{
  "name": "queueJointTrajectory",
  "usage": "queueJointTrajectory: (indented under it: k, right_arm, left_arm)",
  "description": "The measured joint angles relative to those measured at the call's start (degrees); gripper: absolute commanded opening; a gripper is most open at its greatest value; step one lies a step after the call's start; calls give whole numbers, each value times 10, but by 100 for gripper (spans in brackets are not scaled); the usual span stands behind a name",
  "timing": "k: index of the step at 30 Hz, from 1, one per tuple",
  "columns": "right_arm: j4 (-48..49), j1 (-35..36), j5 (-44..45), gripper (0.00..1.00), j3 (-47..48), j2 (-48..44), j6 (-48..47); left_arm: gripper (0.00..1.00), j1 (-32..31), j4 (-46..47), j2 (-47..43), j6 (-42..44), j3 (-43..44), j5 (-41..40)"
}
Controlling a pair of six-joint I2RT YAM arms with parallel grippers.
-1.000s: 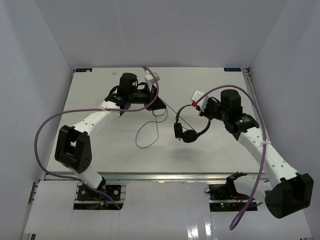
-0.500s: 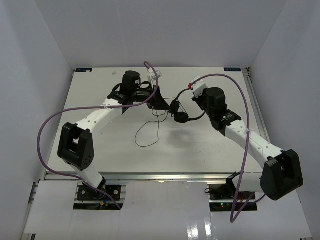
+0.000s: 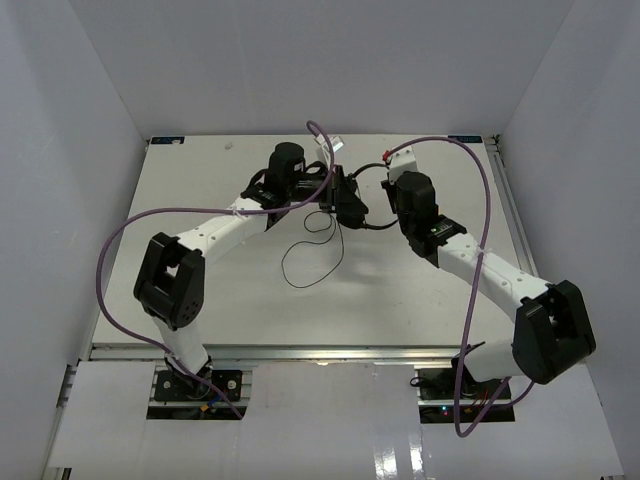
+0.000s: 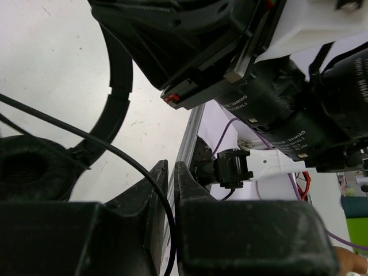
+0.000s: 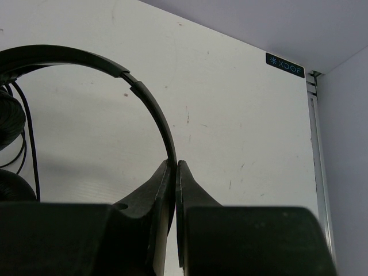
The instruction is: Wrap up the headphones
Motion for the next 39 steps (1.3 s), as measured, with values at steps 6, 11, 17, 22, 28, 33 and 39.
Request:
queueJointTrajectory:
  k: [6, 11, 17, 22, 28, 33, 39]
  right_arm:
    - [5, -4, 10, 8, 24, 23, 32]
    - [-8, -31, -5, 8, 67, 26, 54]
    - [-15, -63, -25, 8, 131, 26, 91]
    - [-29, -68, -44, 8, 145, 26, 125]
    - [-55, -94, -68, 8, 155, 27, 170]
    - [-74, -137, -105, 8, 176, 36, 218]
    - [-93, -170, -153, 8, 186, 35, 256]
  left_arm:
    - [29, -37, 33, 26, -35, -12, -21]
    - [38, -50, 83, 10, -44, -86, -36]
    - [41, -68, 115, 2, -30, -127, -59]
    - [40, -96, 135, -1, -9, -139, -80]
    - [32, -135, 157, -3, 10, -173, -108]
    - [32, -156, 167, -6, 29, -210, -135]
    - [28, -160, 182, -24, 54, -255, -163]
